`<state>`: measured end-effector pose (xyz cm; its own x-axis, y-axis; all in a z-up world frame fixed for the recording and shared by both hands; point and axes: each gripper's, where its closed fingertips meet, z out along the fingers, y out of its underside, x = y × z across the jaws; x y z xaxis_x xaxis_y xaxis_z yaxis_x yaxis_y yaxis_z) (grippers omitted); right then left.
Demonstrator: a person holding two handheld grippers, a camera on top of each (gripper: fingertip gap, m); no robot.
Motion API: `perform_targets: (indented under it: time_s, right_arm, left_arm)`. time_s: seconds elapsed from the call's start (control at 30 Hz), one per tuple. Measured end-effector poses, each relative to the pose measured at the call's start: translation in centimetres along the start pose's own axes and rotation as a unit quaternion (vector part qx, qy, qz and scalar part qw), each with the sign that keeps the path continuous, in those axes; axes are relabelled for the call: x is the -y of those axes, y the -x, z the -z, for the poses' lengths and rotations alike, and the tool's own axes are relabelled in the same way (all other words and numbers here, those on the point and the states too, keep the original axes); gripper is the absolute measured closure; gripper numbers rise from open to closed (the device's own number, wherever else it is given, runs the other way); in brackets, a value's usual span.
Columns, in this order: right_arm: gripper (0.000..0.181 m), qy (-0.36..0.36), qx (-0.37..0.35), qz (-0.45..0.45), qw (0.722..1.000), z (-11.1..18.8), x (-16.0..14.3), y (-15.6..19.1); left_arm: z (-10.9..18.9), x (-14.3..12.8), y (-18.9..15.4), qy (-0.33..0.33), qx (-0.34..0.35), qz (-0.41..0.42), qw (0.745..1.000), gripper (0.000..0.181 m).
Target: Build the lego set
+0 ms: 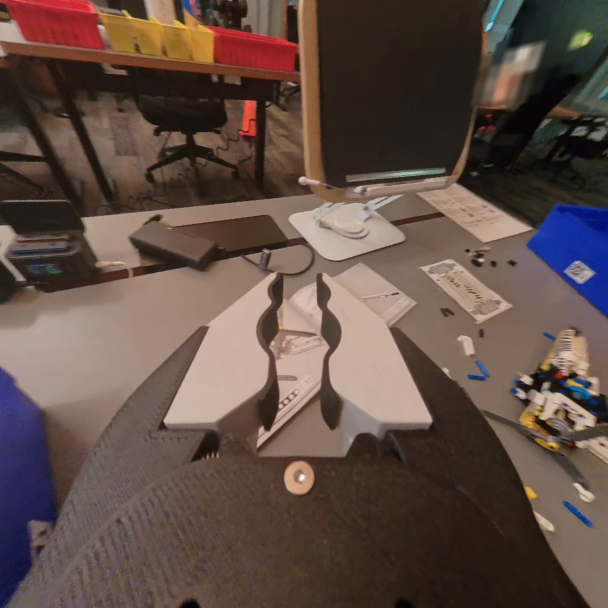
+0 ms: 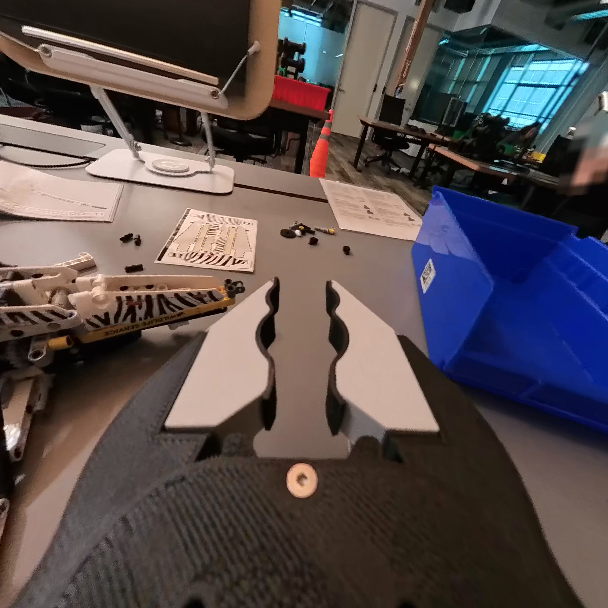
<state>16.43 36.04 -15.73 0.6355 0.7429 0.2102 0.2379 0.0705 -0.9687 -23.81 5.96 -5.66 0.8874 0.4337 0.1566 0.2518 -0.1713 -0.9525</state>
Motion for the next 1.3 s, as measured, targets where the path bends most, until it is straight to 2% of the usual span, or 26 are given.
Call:
perform_targets:
  time_s: [0.1, 0.23, 0.6, 0.63, 0.7, 0.8, 1.13, 1.3]
  right_arm:
    - [0.15, -0.009, 0.02, 0.009, 1.0, 0.0, 0.2, 0.7]
    - [0.149, -0.029, 0.024, -0.009, 0.999, 0.4, 0.7, 0.4]
    - [0.159, -0.062, 0.038, -0.029, 0.997, 1.1, 1.5, 0.3]
    - [0.16, -0.06, 0.038, -0.027, 0.997, 1.0, 1.5, 0.4]
    - [0.16, -0.059, 0.041, -0.024, 0.997, 1.0, 1.4, 0.5]
    - [0.162, -0.065, 0.041, -0.02, 0.997, 1.2, 1.6, 0.6]
    - [0.165, -0.066, 0.04, -0.029, 0.997, 1.1, 1.6, 0.3]
    - [0.166, -0.085, 0.038, -0.078, 0.993, 1.5, 2.0, -0.9]
  left_arm:
    - [0.1, 0.3, -1.4, -0.012, -0.041, 0.014, 0.999, 0.158]
    - [0.0, 0.7, -2.1, -0.028, -0.056, 0.022, 0.998, 0.154]
    - [-0.5, 1.3, -4.0, -0.045, -0.056, 0.006, 0.997, 0.154]
    - [-0.7, 0.8, -3.8, -0.033, -0.043, 0.011, 0.998, 0.157]
    - [-1.1, -0.5, -2.7, 0.009, -0.009, 0.027, 1.0, 0.178]
    - [-1.6, -1.6, -2.1, 0.035, -0.006, 0.042, 0.998, 0.179]
    - [-0.6, 1.1, -3.0, -0.052, -0.067, 0.103, 0.991, 0.172]
    - [0.2, 1.9, -3.8, -0.069, -0.099, 0.107, 0.987, 0.165]
